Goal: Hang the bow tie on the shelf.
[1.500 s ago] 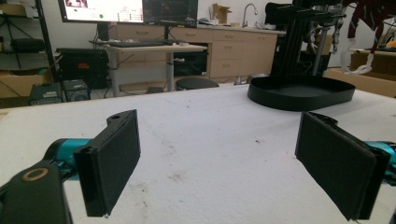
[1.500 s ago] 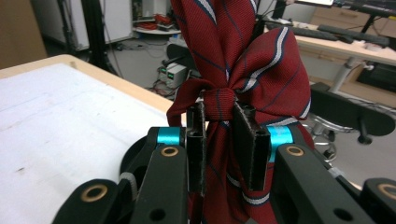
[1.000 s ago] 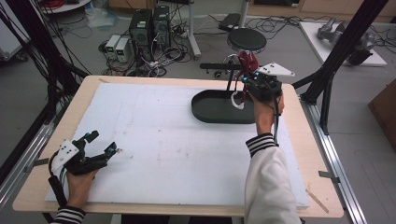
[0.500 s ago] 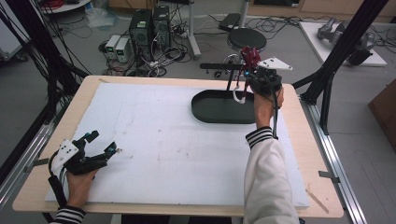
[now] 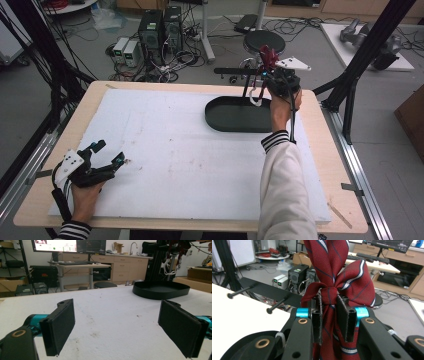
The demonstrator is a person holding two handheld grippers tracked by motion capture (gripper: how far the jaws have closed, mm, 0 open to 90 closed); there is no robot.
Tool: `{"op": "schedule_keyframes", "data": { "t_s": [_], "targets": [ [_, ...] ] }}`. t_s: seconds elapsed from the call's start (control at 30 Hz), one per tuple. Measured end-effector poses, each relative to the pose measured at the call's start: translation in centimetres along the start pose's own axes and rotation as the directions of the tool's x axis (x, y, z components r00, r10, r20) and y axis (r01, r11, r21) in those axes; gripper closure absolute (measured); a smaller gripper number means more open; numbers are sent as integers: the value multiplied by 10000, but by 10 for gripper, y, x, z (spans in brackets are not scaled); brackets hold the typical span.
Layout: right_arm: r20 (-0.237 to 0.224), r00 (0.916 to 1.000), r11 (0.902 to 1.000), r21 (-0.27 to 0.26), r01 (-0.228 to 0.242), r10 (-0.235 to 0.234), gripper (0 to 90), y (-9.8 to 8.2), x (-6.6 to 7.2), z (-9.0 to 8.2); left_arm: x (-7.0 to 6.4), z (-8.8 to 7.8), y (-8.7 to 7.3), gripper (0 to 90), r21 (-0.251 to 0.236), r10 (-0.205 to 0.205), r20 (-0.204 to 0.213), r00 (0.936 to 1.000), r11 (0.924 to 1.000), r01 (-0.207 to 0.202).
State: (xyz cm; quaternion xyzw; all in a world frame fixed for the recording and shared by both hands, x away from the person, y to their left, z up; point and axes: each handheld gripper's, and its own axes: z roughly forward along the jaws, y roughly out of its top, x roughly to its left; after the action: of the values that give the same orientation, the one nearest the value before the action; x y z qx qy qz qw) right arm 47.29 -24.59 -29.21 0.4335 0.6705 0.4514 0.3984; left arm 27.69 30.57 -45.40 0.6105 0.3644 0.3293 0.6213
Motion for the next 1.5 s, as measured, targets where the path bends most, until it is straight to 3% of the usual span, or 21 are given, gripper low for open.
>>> {"op": "schedule_keyframes", "data": {
  "t_s": [0.3, 1.13, 1.2, 1.3, 1.5],
  "targets": [
    [462, 9983, 9992, 199, 350, -359, 754, -4, -3, 6, 0, 0, 0, 145, -37, -41, 8, 10000, 10000, 41],
    [564, 9966, 9965, 609, 564, -598, 663, -6, -3, 5, 0, 0, 0, 145, -41, -54, 20, 10000, 10000, 54],
    [527, 9971, 9974, 504, 515, -542, 631, -5, -3, 3, 0, 0, 0, 145, -36, -59, 4, 10000, 10000, 59],
    [330, 9992, 9986, 490, 198, -214, 493, -3, -3, -4, 0, 1, 0, 145, -4, -64, -17, 10000, 10000, 64],
    [-764, 9966, 9991, 312, -300, 323, 258, 4, -4, -23, 0, 1, 0, 145, -16, -31, -60, 10000, 10000, 31]
  ]
}}
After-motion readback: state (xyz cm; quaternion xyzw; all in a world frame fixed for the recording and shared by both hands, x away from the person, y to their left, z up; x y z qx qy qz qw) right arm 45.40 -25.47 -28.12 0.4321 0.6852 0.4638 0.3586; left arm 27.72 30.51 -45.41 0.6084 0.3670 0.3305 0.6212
